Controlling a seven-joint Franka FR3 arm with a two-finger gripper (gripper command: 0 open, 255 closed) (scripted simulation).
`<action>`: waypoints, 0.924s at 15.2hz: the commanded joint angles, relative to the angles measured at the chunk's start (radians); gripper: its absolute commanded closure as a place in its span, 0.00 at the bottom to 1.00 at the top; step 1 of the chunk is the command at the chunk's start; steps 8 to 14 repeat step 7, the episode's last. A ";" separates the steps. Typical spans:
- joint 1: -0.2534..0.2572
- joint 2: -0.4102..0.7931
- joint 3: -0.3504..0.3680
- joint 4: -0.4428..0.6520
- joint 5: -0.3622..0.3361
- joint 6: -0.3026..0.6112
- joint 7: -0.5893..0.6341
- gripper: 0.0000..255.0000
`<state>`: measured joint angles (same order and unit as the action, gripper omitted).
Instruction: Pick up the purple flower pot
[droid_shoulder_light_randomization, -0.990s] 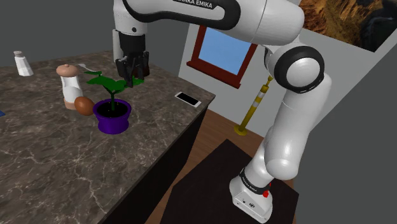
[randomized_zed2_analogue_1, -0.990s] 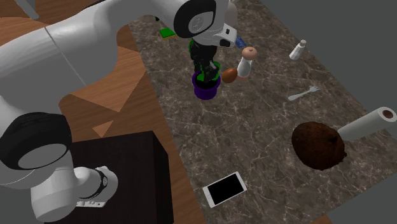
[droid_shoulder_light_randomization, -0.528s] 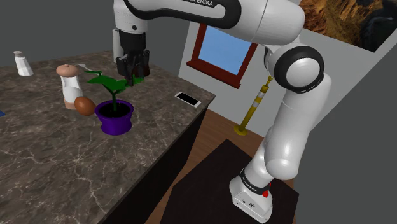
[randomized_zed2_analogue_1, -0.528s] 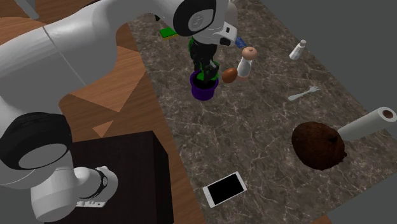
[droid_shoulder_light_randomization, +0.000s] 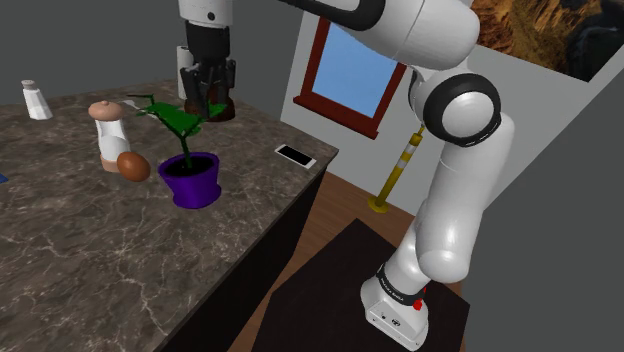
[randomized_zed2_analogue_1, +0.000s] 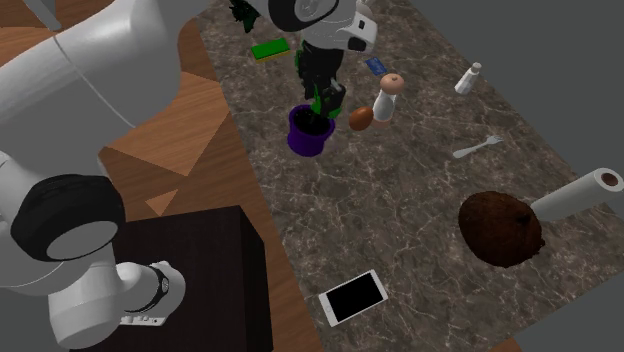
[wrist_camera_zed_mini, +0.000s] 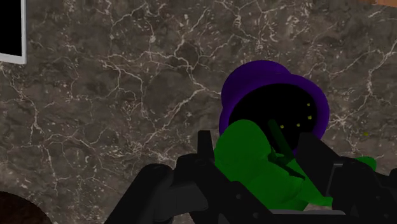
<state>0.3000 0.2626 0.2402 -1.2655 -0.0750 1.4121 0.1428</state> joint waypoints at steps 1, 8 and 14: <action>0.002 0.010 0.000 0.040 -0.003 -0.029 -0.001 1.00; 0.012 0.043 0.001 0.147 -0.011 -0.103 0.000 1.00; 0.012 0.043 0.001 0.147 -0.011 -0.103 0.000 1.00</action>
